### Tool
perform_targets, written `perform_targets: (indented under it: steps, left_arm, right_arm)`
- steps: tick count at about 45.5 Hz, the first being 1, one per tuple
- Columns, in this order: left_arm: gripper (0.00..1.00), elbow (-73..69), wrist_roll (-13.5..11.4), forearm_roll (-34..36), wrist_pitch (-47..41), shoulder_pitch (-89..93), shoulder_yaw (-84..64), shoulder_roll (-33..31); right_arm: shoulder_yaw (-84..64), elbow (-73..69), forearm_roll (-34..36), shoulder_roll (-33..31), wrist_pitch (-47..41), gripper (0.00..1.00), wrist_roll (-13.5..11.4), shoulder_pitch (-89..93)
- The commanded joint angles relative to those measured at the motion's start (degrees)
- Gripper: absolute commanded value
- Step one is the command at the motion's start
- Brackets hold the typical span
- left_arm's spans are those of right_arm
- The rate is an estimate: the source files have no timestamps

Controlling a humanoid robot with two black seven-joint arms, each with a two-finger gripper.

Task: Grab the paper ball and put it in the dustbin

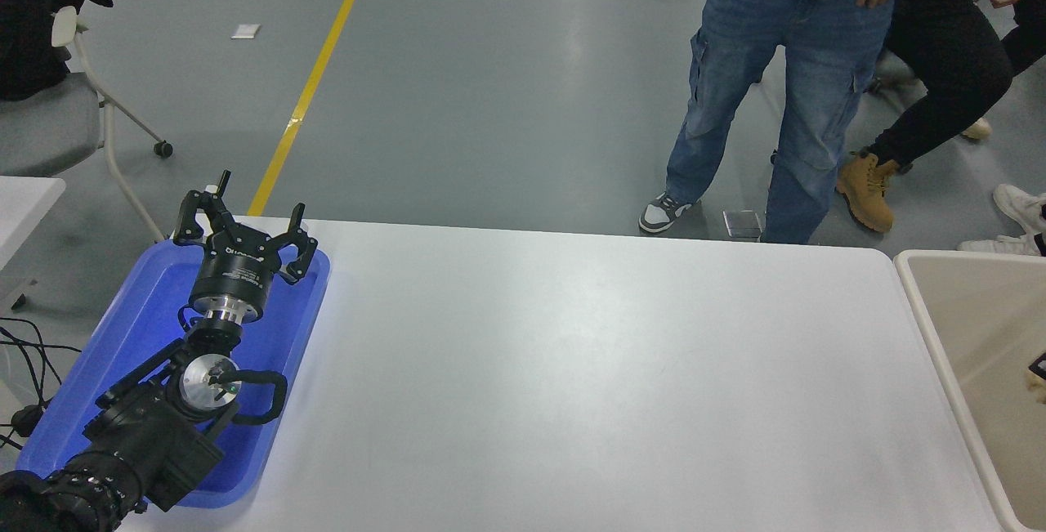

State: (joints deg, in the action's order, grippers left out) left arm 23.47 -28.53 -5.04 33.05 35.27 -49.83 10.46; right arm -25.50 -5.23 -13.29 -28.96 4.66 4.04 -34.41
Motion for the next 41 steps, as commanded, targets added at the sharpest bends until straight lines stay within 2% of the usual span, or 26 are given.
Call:
perform_targets:
  steps: [1,17,28,34,38,41]
  left_arm:
    - [1.00,0.00,0.05,0.03,0.00,-0.03,0.00,0.00]
    - [1.00,0.00,-0.04,-0.05,0.00,-0.03,0.00,0.00]
    - [1.00,0.00,-0.04,-0.05,0.00,-0.03,0.00,0.00]
    - [1.00,0.00,-0.04,-0.05,0.00,-0.03,0.00,0.00]
    - [1.00,0.00,-0.04,0.03,0.00,-0.03,0.00,0.00]
    - [1.00,0.00,-0.04,0.03,0.00,-0.03,0.00,0.00]
  right_arm:
    - [3.61,-0.31,0.02,0.13,0.35,1.00,0.26,-1.36]
    - [28.20,-2.15,0.02,0.48,-0.44,1.00,0.53,-9.80]
    - [46.57,-12.96,0.02,-2.77,-0.97,1.00,0.70,-10.42]
    - [62.21,-17.97,0.02,-3.12,-0.96,1.00,0.79,-9.19]
    - [70.40,-22.80,-0.42,-3.21,-1.05,1.00,2.46,-6.82]
    - [75.06,-26.84,-0.77,-3.21,-1.14,1.00,5.53,-5.06]
